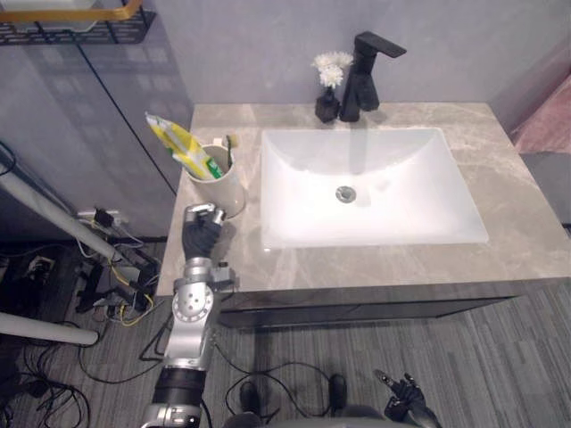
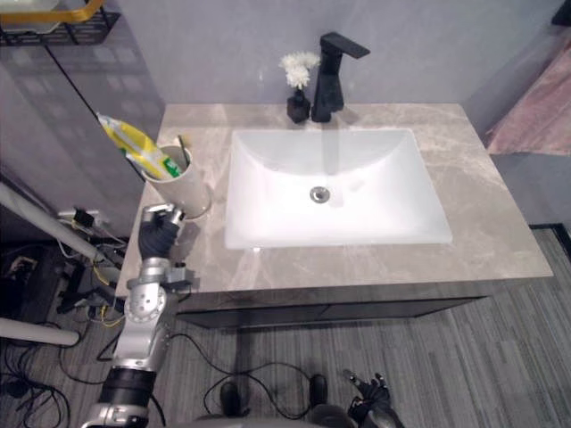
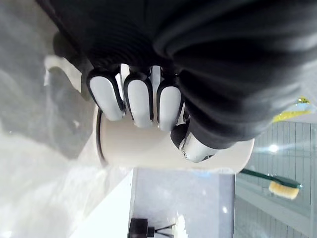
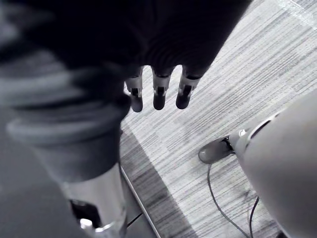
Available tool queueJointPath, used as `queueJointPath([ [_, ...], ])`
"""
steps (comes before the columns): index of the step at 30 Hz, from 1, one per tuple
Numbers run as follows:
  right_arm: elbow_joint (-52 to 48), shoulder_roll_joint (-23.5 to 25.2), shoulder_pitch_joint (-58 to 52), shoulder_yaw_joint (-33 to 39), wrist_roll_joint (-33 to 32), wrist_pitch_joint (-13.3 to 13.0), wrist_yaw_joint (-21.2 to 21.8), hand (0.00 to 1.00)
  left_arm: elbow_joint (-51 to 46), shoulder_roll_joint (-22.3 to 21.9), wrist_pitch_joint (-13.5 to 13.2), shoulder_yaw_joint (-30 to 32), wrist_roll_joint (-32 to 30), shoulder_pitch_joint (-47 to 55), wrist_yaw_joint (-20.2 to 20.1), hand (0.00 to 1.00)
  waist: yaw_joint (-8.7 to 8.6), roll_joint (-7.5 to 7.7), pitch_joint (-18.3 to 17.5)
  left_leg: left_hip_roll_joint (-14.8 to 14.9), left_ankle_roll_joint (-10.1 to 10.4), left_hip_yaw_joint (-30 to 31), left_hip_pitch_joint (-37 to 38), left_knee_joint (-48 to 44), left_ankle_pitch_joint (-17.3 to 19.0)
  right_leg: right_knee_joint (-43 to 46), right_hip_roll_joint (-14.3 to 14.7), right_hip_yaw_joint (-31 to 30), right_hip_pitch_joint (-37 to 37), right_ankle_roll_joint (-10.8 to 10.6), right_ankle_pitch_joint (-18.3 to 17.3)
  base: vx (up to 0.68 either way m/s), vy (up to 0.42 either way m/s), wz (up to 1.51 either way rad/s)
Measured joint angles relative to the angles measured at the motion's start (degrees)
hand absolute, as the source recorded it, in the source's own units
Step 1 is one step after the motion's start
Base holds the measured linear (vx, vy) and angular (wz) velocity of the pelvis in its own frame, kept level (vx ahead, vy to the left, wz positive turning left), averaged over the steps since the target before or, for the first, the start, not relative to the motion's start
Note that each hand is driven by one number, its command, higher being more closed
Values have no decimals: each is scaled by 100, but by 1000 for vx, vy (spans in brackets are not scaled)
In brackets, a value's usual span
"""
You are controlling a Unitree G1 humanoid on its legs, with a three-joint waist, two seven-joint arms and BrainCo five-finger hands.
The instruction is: Organize washtable
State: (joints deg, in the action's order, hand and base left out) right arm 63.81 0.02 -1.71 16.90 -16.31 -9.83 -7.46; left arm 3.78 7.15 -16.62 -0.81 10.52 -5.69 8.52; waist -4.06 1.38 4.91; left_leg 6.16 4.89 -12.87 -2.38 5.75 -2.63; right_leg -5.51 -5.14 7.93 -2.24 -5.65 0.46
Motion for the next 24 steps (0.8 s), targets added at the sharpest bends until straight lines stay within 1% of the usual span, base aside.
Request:
queueJointPath([
  [3,0,0,-2,-4,0,0,1,0,-26,-22,0,-165,22,5,-110,100,-1,0,0,0,0,-4,0,-15,0,0,0,-5,-2,0,0,0,0,0],
  [8,4,0,-6,-51,-1,1,1,0,-55,-23,0,-383,41,4,-116,100,-7,0,0,0,0,-44,1,-23,0,1,1,-14,-5,0,0,0,0,0],
  [17,8,-2,-5,-125,-3,1,-2,0,-56,-23,1,-339,111,1,-54,100,-14,-2,-1,0,0,-76,14,-24,0,1,1,-38,-9,1,1,0,0,-1],
  [24,7,-2,-4,-122,-4,0,-6,0,-56,-32,1,-102,111,2,170,100,-10,-7,-3,0,0,-80,16,-24,0,1,2,-40,-8,2,1,0,0,0],
])
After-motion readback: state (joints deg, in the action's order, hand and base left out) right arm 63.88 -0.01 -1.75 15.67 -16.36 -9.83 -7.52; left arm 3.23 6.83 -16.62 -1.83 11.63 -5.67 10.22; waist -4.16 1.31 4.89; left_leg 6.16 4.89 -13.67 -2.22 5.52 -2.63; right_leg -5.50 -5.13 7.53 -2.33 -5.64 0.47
